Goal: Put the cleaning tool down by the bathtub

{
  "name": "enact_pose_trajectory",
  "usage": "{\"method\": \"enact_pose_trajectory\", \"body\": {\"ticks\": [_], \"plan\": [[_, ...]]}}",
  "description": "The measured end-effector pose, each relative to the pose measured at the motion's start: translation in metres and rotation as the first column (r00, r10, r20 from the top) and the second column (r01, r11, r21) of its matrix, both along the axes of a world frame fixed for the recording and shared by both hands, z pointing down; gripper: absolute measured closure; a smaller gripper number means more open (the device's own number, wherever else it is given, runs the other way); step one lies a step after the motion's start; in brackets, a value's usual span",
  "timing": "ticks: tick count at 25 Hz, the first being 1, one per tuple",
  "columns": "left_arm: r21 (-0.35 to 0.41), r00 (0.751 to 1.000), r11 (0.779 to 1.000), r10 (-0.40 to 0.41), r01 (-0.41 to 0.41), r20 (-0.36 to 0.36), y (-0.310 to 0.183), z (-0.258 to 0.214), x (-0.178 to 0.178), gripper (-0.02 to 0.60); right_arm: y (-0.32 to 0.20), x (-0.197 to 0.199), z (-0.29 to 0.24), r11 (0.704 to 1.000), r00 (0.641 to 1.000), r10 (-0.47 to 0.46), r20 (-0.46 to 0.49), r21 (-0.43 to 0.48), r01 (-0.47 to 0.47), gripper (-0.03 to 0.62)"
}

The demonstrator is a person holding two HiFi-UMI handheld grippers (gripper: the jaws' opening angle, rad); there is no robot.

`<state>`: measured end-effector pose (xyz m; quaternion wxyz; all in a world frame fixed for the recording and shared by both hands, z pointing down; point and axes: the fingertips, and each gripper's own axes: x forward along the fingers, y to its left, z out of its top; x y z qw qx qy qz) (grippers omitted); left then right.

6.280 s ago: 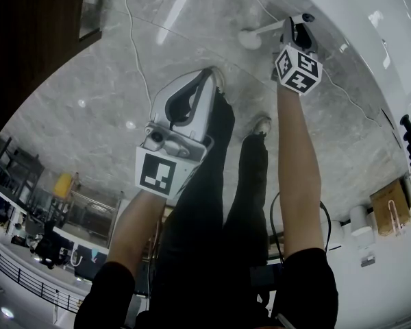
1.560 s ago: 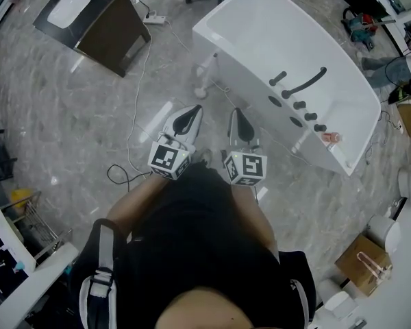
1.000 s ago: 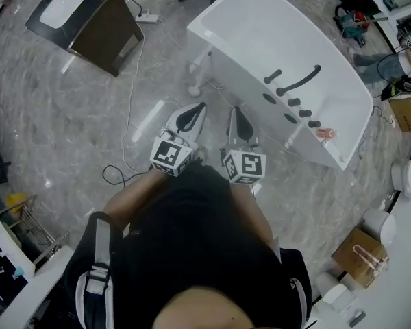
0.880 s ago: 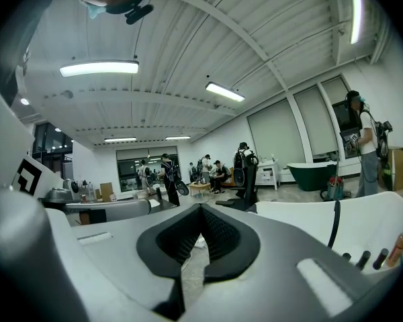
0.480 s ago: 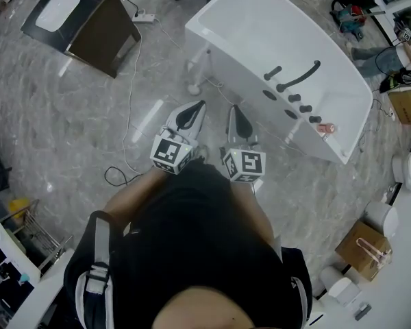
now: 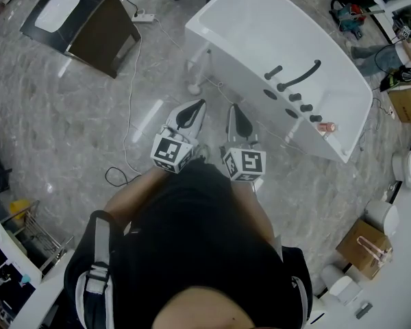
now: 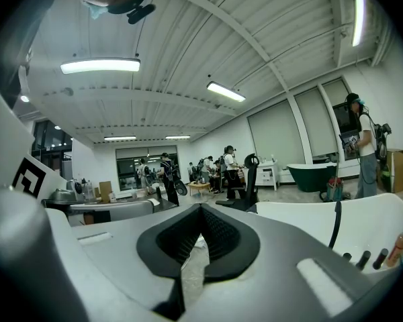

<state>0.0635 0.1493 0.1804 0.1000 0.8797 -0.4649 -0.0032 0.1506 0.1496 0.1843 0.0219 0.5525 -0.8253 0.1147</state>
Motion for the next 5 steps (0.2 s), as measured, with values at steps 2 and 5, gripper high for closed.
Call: {"method": "enact_pose_trajectory", "body": {"ticks": [2, 5], "plan": [[-0.001, 1.0, 1.0, 0.0, 0.0, 0.001, 0.0002, -0.0001, -0.0006, 0.575, 0.0005, -0.0005, -0.0004, 1.0, 1.0, 0.0, 0.0, 0.0, 0.0, 0.595], [-0.002, 1.0, 1.0, -0.001, 0.001, 0.001, 0.0005, -0.0003, -0.002, 0.575, 0.0015, -0.0018, -0.0014, 1.0, 1.0, -0.002, 0.001, 0.001, 0.002, 0.595]]}}
